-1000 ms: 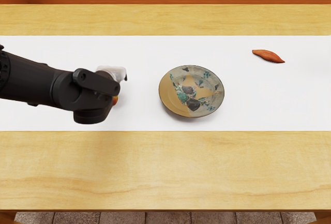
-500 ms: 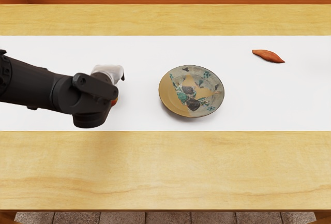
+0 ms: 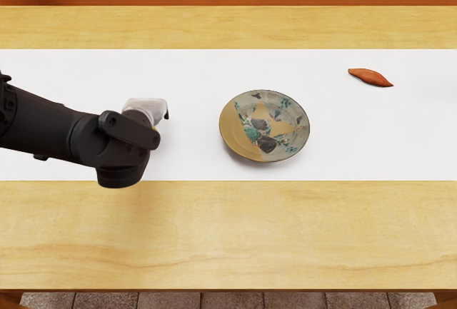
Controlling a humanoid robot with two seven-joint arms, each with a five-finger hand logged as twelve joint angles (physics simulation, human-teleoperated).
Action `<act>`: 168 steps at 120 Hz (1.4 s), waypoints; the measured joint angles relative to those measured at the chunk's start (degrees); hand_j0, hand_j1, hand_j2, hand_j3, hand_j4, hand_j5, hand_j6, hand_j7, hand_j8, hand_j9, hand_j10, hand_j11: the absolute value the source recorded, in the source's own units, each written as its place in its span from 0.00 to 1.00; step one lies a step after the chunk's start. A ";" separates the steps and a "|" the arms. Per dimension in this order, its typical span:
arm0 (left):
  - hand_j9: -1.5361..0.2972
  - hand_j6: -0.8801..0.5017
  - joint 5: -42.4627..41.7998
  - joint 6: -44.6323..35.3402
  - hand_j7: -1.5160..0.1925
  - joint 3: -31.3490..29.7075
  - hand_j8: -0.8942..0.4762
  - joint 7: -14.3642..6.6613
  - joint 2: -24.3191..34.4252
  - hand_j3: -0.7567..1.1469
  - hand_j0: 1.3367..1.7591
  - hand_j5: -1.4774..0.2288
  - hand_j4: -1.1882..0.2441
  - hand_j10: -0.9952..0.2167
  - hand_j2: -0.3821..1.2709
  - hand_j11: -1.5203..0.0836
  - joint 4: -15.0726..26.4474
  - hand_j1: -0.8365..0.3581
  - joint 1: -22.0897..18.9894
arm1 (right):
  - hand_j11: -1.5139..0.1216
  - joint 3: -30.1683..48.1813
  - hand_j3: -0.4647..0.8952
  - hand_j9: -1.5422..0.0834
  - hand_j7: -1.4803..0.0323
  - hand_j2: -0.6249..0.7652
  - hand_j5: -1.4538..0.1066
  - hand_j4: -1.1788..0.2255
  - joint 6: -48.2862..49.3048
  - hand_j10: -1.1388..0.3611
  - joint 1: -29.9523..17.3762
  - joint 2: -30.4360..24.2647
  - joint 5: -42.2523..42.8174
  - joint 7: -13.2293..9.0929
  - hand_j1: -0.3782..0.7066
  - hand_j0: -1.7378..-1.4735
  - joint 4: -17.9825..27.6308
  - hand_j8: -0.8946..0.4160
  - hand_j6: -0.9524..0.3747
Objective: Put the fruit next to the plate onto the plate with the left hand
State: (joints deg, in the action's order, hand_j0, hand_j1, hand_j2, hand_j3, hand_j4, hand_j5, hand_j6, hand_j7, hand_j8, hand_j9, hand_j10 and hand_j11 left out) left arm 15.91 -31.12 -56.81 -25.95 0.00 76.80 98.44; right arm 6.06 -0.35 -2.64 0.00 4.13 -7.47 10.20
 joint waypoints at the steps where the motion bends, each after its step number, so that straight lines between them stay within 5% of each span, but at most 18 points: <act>1: 0.58 0.38 0.00 -0.01 0.61 0.00 0.39 0.00 0.00 0.40 0.76 0.59 0.58 0.53 0.29 0.65 0.01 0.62 0.00 | 0.91 0.00 0.34 0.93 0.96 0.45 0.91 0.82 0.00 0.74 0.00 0.00 0.00 0.00 0.06 0.30 0.00 0.66 0.70; 66: 0.44 0.24 0.34 -0.21 0.48 -1.03 0.31 0.03 0.00 0.40 0.76 0.46 0.43 0.37 0.34 0.49 0.06 0.48 -0.73 | 0.91 -0.01 0.34 0.93 0.96 0.45 0.91 0.82 0.00 0.74 0.00 0.00 0.00 0.00 0.06 0.30 0.00 0.66 0.70; 91: 0.38 0.26 0.31 0.06 0.41 -1.31 0.33 0.05 0.00 0.40 0.75 0.40 0.37 0.30 0.36 0.42 0.03 0.48 -0.79 | 0.91 0.01 0.34 0.93 0.96 0.45 0.91 0.82 0.00 0.74 0.00 0.00 0.00 0.00 0.06 0.30 0.00 0.66 0.70; 135: 0.24 0.41 0.05 1.17 0.26 -1.26 0.46 0.18 0.00 0.40 0.73 0.24 0.27 0.36 0.43 0.24 0.08 0.40 -0.43 | 0.91 0.00 0.34 0.93 0.96 0.45 0.91 0.82 0.00 0.74 0.00 0.00 0.00 0.00 0.06 0.30 0.00 0.66 0.70; 168: 0.22 0.38 -0.16 1.28 0.24 -0.84 0.39 0.06 0.00 0.40 0.74 0.21 0.26 0.26 0.46 0.24 -0.09 0.45 2.57 | 0.91 0.00 0.34 0.93 0.96 0.45 0.91 0.82 0.00 0.74 0.00 0.00 0.00 0.00 0.06 0.30 0.00 0.66 0.70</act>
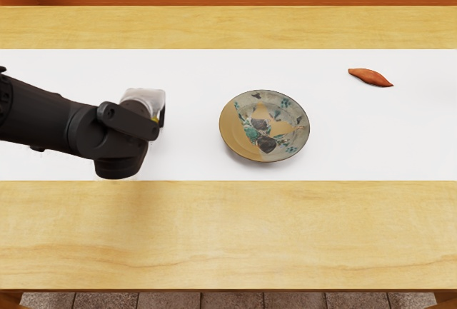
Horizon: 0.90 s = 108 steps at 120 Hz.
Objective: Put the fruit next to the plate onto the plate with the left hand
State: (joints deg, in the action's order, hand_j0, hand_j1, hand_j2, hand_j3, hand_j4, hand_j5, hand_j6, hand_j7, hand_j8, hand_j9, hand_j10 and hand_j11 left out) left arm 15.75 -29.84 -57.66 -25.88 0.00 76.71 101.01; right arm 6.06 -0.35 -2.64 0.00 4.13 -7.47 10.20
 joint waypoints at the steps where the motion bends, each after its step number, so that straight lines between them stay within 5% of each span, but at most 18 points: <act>1: 0.22 0.38 -0.02 0.01 0.24 0.03 0.39 0.00 0.00 0.40 0.74 0.21 0.26 0.26 0.47 0.24 -0.01 0.45 0.11 | 0.91 0.00 0.34 0.93 0.96 0.45 0.91 0.82 0.00 0.74 0.00 0.00 0.00 0.00 0.06 0.30 0.00 0.66 0.70; 57: 0.23 0.35 -0.54 2.13 0.25 7.65 0.36 -0.04 0.00 0.40 0.75 0.20 0.27 0.21 0.46 0.26 -0.27 0.49 5.92 | 0.91 0.01 0.34 0.93 0.96 0.45 0.91 0.82 0.00 0.74 0.00 0.00 0.00 0.00 0.06 0.30 0.00 0.66 0.70; 108: 0.24 0.35 -0.57 6.09 0.25 18.23 0.36 -0.19 0.00 0.40 0.75 0.19 0.28 0.18 0.48 0.26 -2.72 0.47 6.31 | 0.91 0.00 0.34 0.93 0.96 0.45 0.91 0.82 0.00 0.74 0.00 0.00 0.01 0.00 0.06 0.30 0.00 0.66 0.70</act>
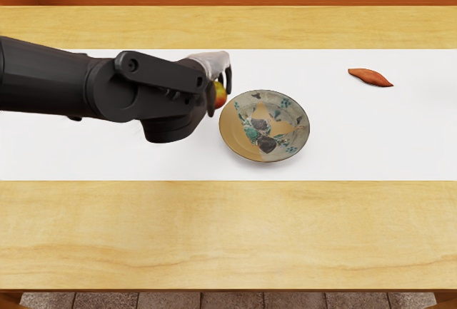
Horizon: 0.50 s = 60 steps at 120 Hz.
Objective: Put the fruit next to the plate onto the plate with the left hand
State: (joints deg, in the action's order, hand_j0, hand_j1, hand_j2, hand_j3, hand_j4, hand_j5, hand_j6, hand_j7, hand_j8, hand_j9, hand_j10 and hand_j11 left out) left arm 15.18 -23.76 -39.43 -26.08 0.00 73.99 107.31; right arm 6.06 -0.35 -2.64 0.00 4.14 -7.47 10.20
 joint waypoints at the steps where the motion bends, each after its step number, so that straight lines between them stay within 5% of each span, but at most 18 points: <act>1: 0.24 0.35 0.01 0.07 0.25 0.15 0.36 0.00 0.00 0.40 0.75 0.19 0.28 0.18 0.48 0.26 -0.06 0.47 0.00 | 0.91 0.00 0.34 0.93 0.96 0.45 0.91 0.82 0.00 0.74 0.00 0.00 0.00 0.00 0.06 0.30 0.00 0.66 0.70; 60: 0.24 0.35 0.76 4.69 0.26 9.54 0.35 -0.03 0.00 0.40 0.75 0.21 0.27 0.16 0.53 0.26 -1.27 0.45 -2.79 | 0.91 0.00 0.34 0.93 0.96 0.45 0.91 0.82 0.00 0.74 0.00 0.00 -0.01 0.00 0.06 0.30 0.00 0.66 0.70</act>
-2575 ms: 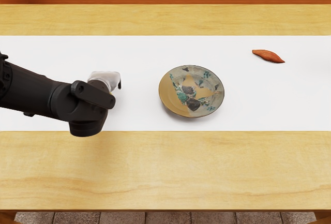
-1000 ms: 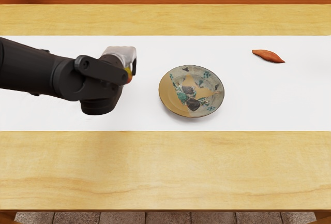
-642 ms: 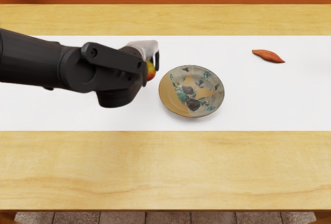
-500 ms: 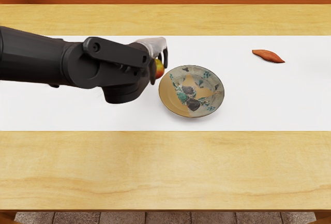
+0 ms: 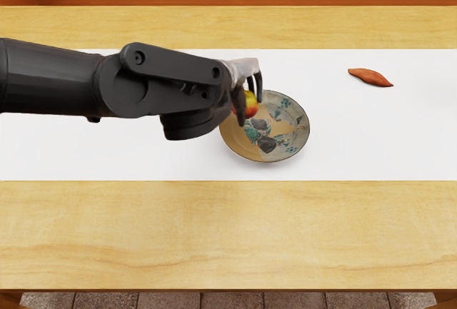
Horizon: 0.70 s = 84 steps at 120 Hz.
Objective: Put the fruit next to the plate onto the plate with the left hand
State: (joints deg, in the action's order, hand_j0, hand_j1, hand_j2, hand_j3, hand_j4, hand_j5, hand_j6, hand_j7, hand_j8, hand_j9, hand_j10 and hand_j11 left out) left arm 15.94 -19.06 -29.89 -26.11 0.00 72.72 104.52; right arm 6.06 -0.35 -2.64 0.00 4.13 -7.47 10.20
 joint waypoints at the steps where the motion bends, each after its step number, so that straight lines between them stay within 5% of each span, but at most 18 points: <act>1: 0.24 0.35 0.09 0.15 0.26 0.16 0.35 0.00 0.00 0.40 0.75 0.22 0.27 0.16 0.54 0.26 0.00 0.44 -0.37 | 0.91 0.00 0.34 0.93 0.96 0.45 0.91 0.82 0.00 0.74 0.00 0.00 0.00 0.00 0.06 0.30 0.00 0.66 0.70; 38: 0.28 0.36 1.51 2.98 0.29 3.31 0.37 0.02 0.00 0.40 0.76 0.24 0.30 0.18 0.59 0.31 0.11 0.38 -2.14 | 0.91 0.01 0.34 0.93 0.96 0.45 0.91 0.82 0.00 0.74 0.00 0.00 0.00 0.00 0.06 0.30 0.00 0.66 0.70; 58: 0.46 0.38 1.61 2.67 0.48 3.81 0.39 0.15 0.00 0.40 0.76 0.45 0.46 0.38 0.41 0.51 -0.25 0.54 -2.22 | 0.91 0.01 0.34 0.93 0.96 0.45 0.91 0.82 0.00 0.74 0.00 0.00 0.00 0.00 0.06 0.30 0.00 0.66 0.70; 84: 0.59 0.43 1.21 2.69 0.62 4.79 0.44 0.18 0.00 0.40 0.76 0.60 0.59 0.53 0.31 0.66 -0.59 0.67 -2.71 | 0.91 0.01 0.34 0.93 0.96 0.45 0.91 0.82 0.00 0.74 0.00 0.00 0.00 0.00 0.06 0.30 0.00 0.66 0.70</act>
State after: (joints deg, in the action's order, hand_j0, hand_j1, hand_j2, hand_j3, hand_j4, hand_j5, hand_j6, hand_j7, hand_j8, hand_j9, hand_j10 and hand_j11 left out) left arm 17.15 -16.37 -25.10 -25.93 0.00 72.14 101.81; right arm 6.06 -0.35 -2.64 0.00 4.13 -7.47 10.20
